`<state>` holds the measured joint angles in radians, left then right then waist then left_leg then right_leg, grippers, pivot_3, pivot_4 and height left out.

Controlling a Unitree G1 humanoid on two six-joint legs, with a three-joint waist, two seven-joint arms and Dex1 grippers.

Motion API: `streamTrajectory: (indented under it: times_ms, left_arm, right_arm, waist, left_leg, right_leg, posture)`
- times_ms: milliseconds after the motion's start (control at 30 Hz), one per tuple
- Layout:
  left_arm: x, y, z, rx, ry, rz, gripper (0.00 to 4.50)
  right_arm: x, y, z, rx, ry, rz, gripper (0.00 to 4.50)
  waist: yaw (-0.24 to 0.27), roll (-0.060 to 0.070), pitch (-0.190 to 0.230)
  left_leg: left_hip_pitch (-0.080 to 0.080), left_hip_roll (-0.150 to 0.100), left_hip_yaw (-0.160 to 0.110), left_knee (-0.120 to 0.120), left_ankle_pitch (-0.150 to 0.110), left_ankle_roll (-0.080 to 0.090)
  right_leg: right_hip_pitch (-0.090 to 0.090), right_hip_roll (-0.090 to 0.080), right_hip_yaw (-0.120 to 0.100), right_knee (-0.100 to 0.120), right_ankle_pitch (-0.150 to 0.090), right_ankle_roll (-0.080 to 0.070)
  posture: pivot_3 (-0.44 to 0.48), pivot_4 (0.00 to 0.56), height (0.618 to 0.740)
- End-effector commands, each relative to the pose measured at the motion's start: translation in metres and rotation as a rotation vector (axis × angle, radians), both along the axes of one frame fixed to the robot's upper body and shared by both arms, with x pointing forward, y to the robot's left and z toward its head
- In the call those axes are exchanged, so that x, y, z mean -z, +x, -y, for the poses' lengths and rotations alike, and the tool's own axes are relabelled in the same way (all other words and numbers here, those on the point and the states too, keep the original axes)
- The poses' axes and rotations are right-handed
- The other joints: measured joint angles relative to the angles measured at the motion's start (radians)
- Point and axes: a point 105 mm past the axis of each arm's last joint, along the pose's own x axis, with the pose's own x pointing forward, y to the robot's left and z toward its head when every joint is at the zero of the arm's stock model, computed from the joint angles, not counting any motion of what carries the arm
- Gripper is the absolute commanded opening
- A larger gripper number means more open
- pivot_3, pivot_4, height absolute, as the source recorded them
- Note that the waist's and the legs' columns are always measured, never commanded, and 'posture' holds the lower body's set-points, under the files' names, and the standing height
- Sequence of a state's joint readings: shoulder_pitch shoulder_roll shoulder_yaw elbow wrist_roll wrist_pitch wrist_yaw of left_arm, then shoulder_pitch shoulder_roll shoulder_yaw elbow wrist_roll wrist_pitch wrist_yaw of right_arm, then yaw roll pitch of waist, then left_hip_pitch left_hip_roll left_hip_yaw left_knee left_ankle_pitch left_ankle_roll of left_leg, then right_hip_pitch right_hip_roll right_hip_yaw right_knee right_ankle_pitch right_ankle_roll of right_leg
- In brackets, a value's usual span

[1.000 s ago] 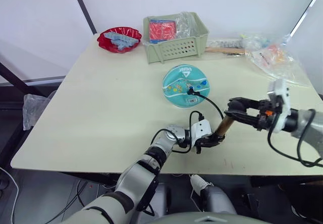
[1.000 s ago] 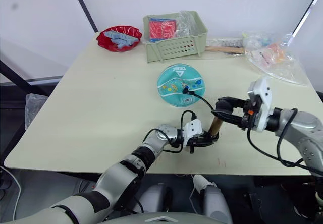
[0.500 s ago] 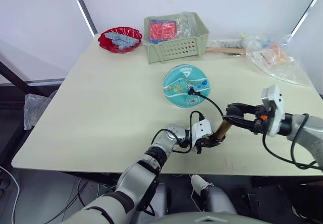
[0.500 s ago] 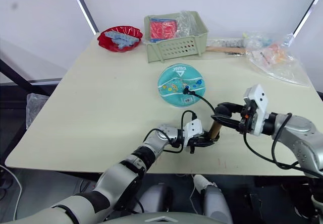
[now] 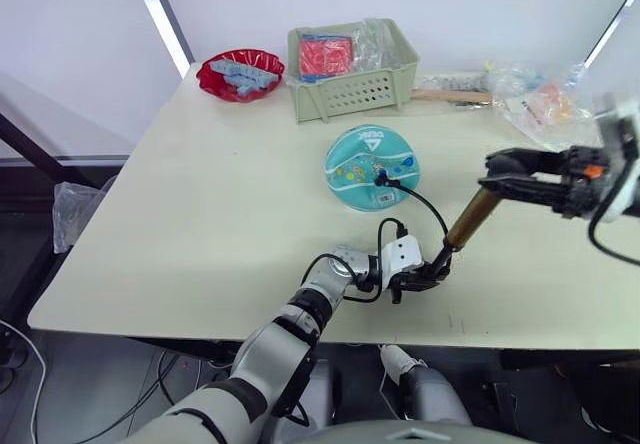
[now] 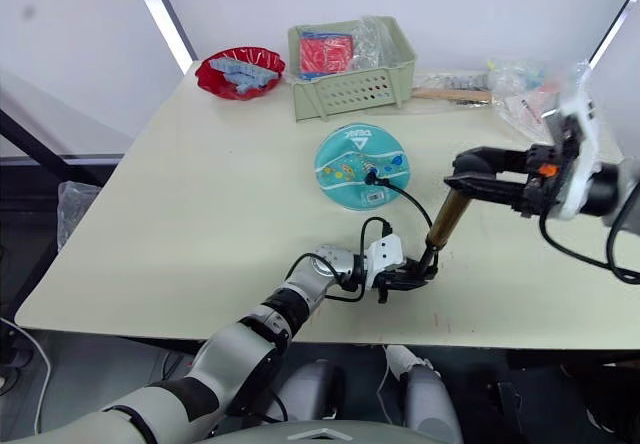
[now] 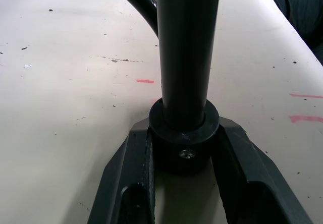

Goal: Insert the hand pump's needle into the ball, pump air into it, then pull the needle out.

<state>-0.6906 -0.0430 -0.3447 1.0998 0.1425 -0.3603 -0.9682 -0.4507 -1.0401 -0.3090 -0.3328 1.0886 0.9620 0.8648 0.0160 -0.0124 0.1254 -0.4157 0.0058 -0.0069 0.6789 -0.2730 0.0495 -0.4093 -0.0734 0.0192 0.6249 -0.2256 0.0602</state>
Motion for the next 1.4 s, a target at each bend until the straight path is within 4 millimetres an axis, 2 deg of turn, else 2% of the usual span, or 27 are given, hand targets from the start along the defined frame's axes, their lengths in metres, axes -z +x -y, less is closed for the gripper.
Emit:
streamTrajectory:
  times_ms: [33, 133, 233, 333, 433, 700, 767, 833, 1400]
  left_arm:
    - [0.044, -0.017, -0.025, -0.035, 0.145, -0.131, 1.12]
    - [0.044, -0.017, -0.025, -0.04, 0.14, -0.137, 1.12]
    - [0.044, -0.018, -0.025, -0.037, 0.139, -0.142, 1.12]
    - [0.044, -0.018, -0.026, -0.042, 0.133, -0.143, 1.12]
    - [0.043, -0.016, -0.026, -0.053, 0.127, -0.126, 1.12]
    - [0.044, -0.018, -0.026, -0.047, 0.124, -0.142, 1.12]
    - [0.044, -0.018, -0.027, -0.044, 0.126, -0.133, 1.12]
    - [0.044, -0.017, -0.027, -0.049, 0.127, -0.135, 1.12]
    - [0.044, -0.02, -0.025, -0.037, 0.118, -0.112, 1.12]
  right_arm:
    - [-0.055, -0.012, 0.01, 0.015, 0.049, 0.191, 2.08]
    - [-0.066, -0.014, 0.01, 0.005, 0.065, 0.201, 2.08]
    - [-0.065, -0.013, 0.009, 0.002, 0.059, 0.192, 2.08]
    - [-0.046, -0.01, 0.008, 0.011, 0.024, 0.137, 2.08]
    - [-0.017, -0.002, 0.008, 0.037, -0.023, 0.098, 2.08]
    - [0.027, 0.004, 0.003, 0.041, -0.046, 0.049, 2.08]
    - [0.048, 0.005, 0.003, 0.044, -0.045, 0.003, 2.08]
    - [0.066, 0.007, 0.0, 0.052, -0.028, -0.032, 2.08]
    - [0.151, 0.007, -0.011, 0.12, 0.003, -0.191, 2.08]
  waist:
    - [0.0, 0.0, 0.0]
    - [0.0, 0.0, 0.0]
    - [0.0, 0.0, 0.001]
    - [0.0, 0.0, 0.001]
    - [-0.001, -0.001, 0.0]
    - [-0.005, -0.007, -0.009]
    - [-0.006, -0.007, -0.012]
    - [-0.007, -0.016, -0.021]
    - [-0.005, -0.012, -0.026]
  left_leg:
    - [0.0, 0.0, 0.0, 0.0, 0.0, 0.0]
    - [0.0, 0.0, 0.0, 0.0, 0.0, 0.0]
    - [-0.001, 0.0, -0.001, 0.0, 0.0, 0.0]
    - [-0.001, 0.0, 0.0, 0.0, 0.0, 0.0]
    - [-0.001, 0.0, -0.001, 0.0, 0.0, 0.0]
    - [0.004, 0.0, -0.001, 0.0, 0.0, 0.0]
    - [0.004, 0.001, -0.001, 0.0, 0.0, 0.0]
    - [0.004, 0.001, -0.002, -0.001, 0.0, 0.0]
    - [0.007, 0.001, -0.001, -0.008, 0.0, 0.0]
  right_leg:
    - [0.0, 0.0, 0.0, 0.0, 0.0, 0.0]
    - [0.0, 0.0, 0.0, 0.0, 0.0, 0.0]
    - [0.0, -0.001, 0.0, 0.0, 0.0, 0.0]
    - [0.0, -0.001, 0.0, 0.0, 0.0, 0.0]
    - [0.0, -0.001, 0.0, 0.0, 0.0, 0.0]
    - [0.002, -0.001, 0.0, 0.0, 0.0, 0.0]
    - [0.002, -0.001, 0.0, 0.0, 0.0, 0.0]
    - [0.002, -0.001, 0.0, 0.0, 0.0, -0.001]
    - [0.002, -0.001, 0.0, -0.001, -0.001, -0.003]
  posture:
    - [0.0, 0.15, 0.738]
    - [0.0, 0.15, 0.738]
    - [0.0, 0.15, 0.738]
    - [0.0, 0.15, 0.738]
    - [0.0, 0.15, 0.738]
    - [0.0, 0.15, 0.738]
    - [0.0, 0.15, 0.738]
    - [0.0, 0.15, 0.738]
    - [0.0, 0.15, 0.738]
